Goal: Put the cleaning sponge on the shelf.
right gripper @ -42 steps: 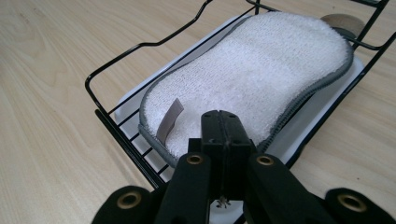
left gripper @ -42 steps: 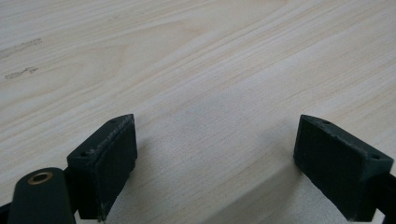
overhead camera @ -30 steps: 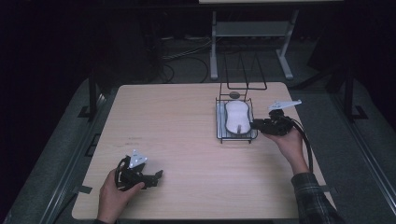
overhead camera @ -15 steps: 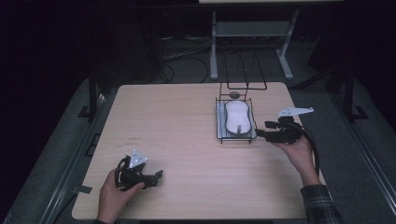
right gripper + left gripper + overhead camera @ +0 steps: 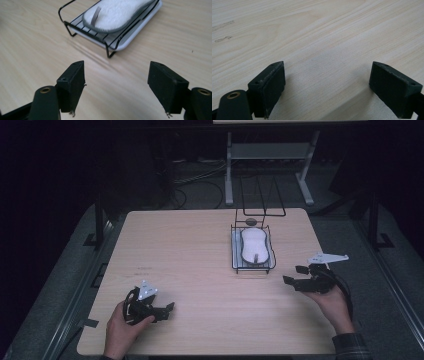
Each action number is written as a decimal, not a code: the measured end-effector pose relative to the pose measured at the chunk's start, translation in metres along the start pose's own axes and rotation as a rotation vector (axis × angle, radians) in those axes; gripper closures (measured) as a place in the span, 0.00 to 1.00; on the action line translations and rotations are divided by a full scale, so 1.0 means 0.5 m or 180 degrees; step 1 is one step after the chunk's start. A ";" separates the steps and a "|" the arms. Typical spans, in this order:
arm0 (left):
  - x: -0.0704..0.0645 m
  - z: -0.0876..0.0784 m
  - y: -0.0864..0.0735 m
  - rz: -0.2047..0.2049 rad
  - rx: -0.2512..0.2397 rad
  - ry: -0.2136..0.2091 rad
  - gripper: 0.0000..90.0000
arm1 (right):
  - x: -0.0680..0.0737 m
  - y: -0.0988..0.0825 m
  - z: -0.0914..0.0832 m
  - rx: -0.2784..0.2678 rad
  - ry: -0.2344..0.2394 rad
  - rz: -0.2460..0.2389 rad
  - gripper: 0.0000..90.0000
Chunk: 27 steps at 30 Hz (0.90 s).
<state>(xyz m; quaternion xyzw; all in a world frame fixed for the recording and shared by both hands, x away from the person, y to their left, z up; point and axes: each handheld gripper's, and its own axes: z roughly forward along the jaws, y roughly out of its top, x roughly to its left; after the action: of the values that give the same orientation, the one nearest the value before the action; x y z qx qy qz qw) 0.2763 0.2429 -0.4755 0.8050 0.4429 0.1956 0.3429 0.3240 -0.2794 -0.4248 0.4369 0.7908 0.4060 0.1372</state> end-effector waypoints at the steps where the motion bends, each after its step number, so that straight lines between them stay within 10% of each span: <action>1: 0.000 0.000 0.000 0.0001 0.0005 0.0000 0.14 | 0.001 -0.004 -0.001 0.0019 -0.0008 0.0000 0.30; 27: 0.000 0.000 0.000 0.0009 0.0002 0.0001 0.14 | 0.023 -0.139 -0.034 0.0296 -0.0381 0.0025 0.15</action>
<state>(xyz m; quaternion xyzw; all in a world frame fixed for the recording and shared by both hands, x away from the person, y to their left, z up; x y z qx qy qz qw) 0.2764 0.2430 -0.4755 0.8057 0.4418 0.1960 0.3423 0.2674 -0.2992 -0.4658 0.4693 0.7975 0.3426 0.1622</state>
